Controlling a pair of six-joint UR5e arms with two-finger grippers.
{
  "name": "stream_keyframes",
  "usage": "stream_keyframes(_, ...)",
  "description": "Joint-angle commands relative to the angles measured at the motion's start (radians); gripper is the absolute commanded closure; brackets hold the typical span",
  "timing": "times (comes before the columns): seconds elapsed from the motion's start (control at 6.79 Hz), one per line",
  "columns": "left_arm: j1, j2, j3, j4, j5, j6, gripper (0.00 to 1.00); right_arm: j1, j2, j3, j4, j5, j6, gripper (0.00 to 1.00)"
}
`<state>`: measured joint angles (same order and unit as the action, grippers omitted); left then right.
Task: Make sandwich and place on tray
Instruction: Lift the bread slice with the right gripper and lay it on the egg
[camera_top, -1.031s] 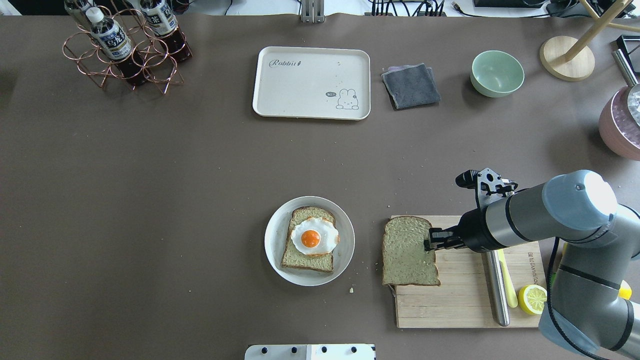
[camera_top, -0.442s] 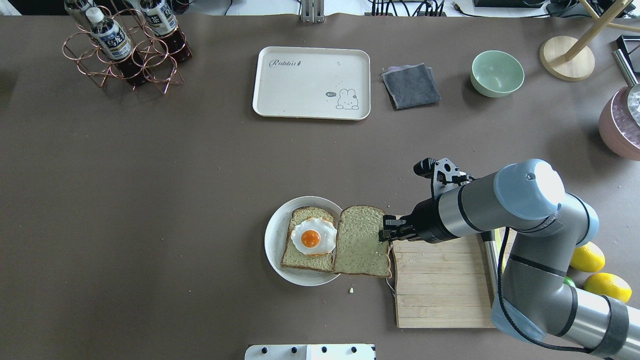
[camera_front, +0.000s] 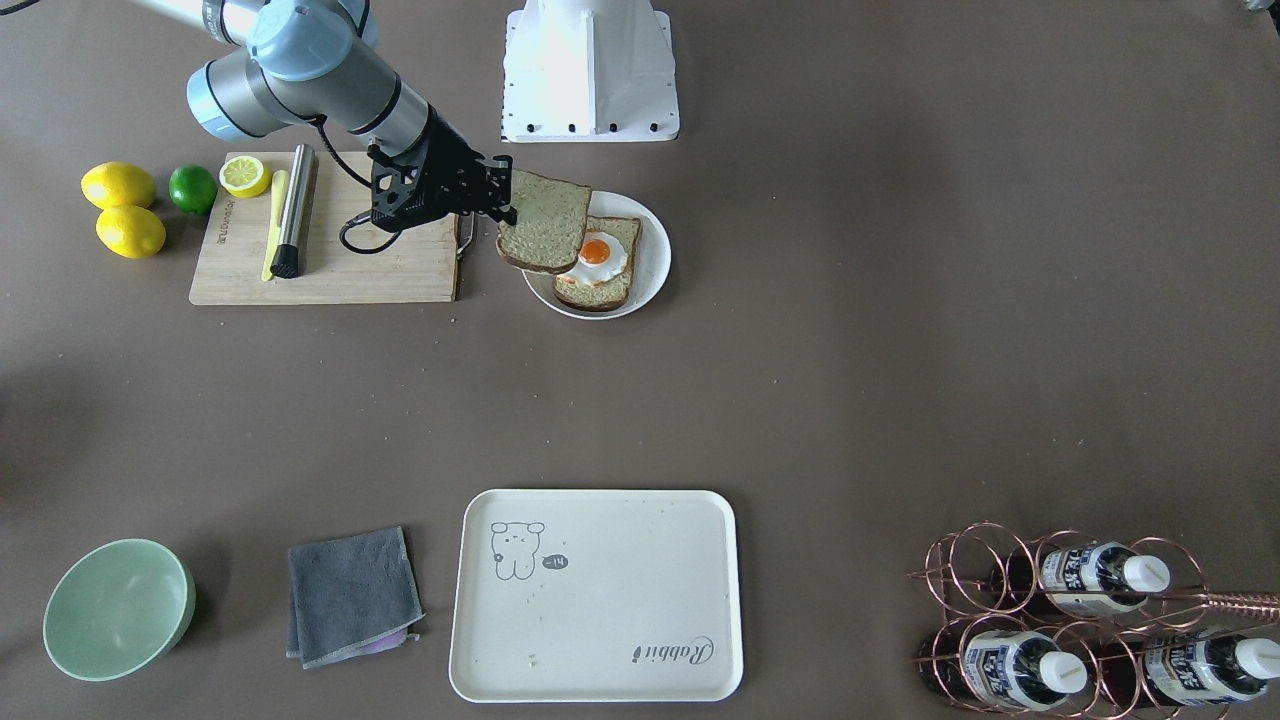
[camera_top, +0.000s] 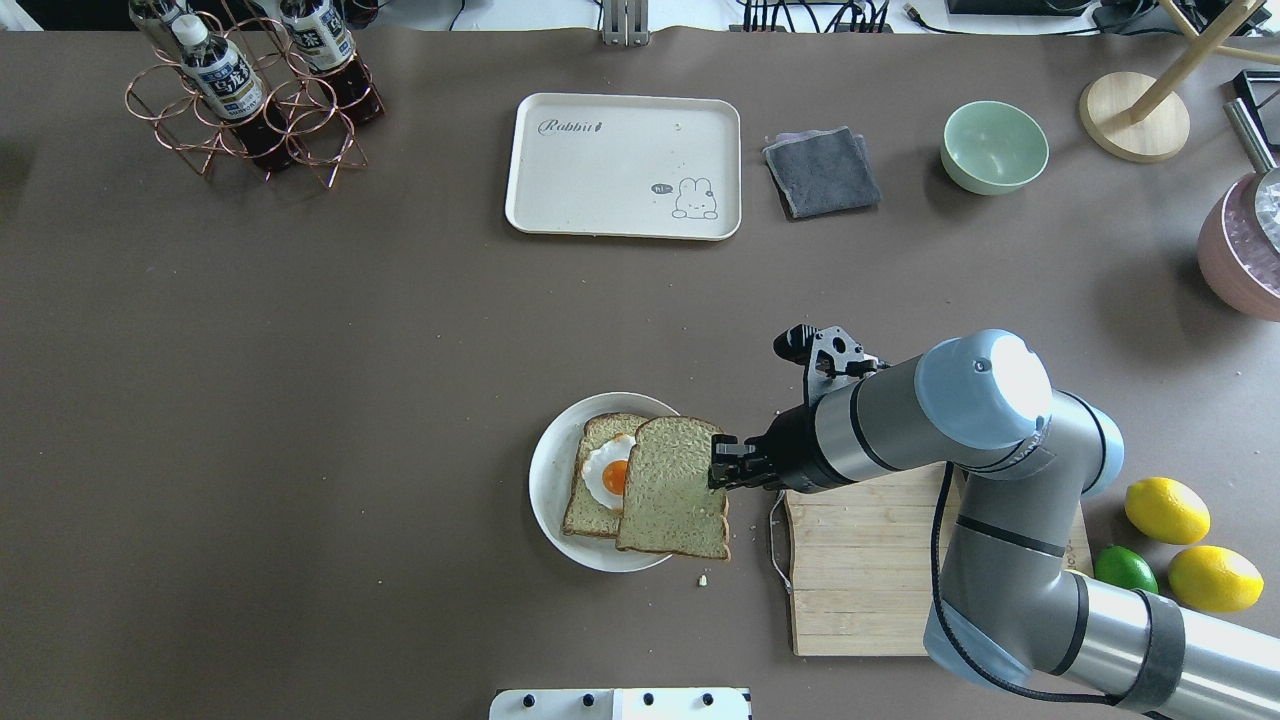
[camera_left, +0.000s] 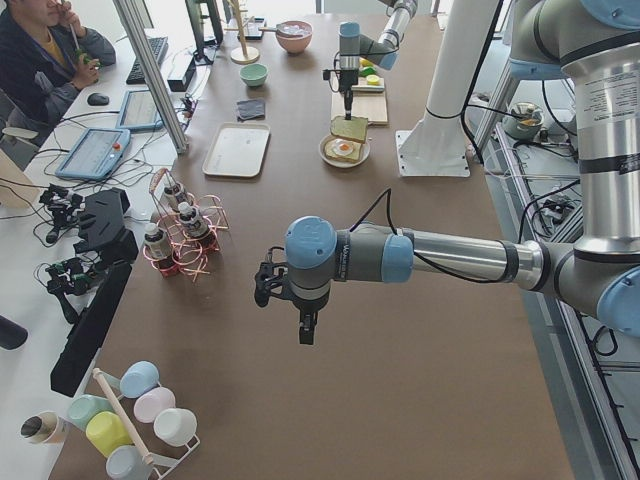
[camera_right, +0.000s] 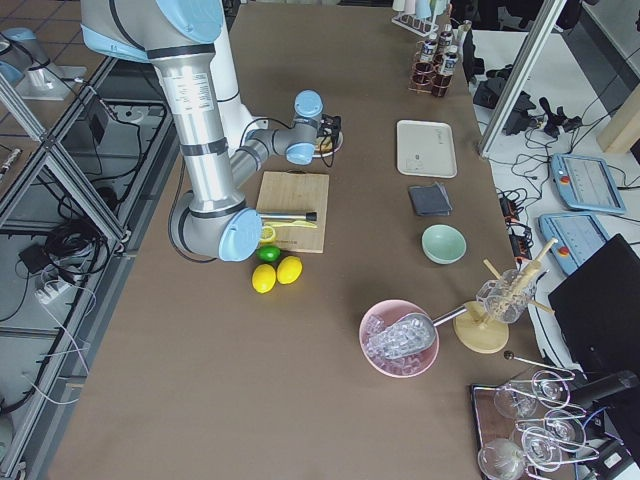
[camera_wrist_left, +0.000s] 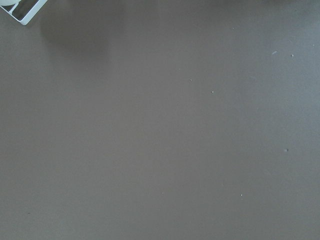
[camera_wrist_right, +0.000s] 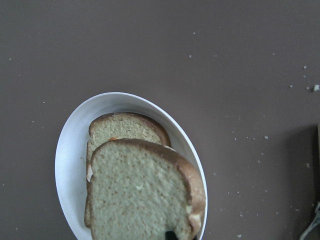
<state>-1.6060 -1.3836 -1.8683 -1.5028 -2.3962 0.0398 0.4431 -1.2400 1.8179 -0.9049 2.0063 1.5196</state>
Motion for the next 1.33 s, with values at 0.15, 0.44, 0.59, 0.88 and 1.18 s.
stream_keyframes(0.15,0.001,0.067,-0.002,-0.090,-0.001,-0.005,0.02,-0.018,0.083,-0.075,0.000,-0.033,0.005,1.00)
stream_keyframes(0.44,0.001,0.087,0.001,-0.128,-0.003,-0.014,0.02,-0.020,0.114,-0.122,0.001,-0.034,0.004,1.00)
stream_keyframes(0.59,0.001,0.086,0.001,-0.129,-0.003,-0.014,0.02,-0.020,0.128,-0.130,0.001,-0.034,0.005,1.00)
stream_keyframes(0.88,0.001,0.086,0.001,-0.129,-0.003,-0.014,0.02,-0.020,0.131,-0.135,0.001,-0.034,0.004,1.00)
stream_keyframes(1.18,0.003,0.086,0.003,-0.129,-0.003,-0.015,0.02,-0.020,0.129,-0.135,0.001,-0.035,0.004,0.09)
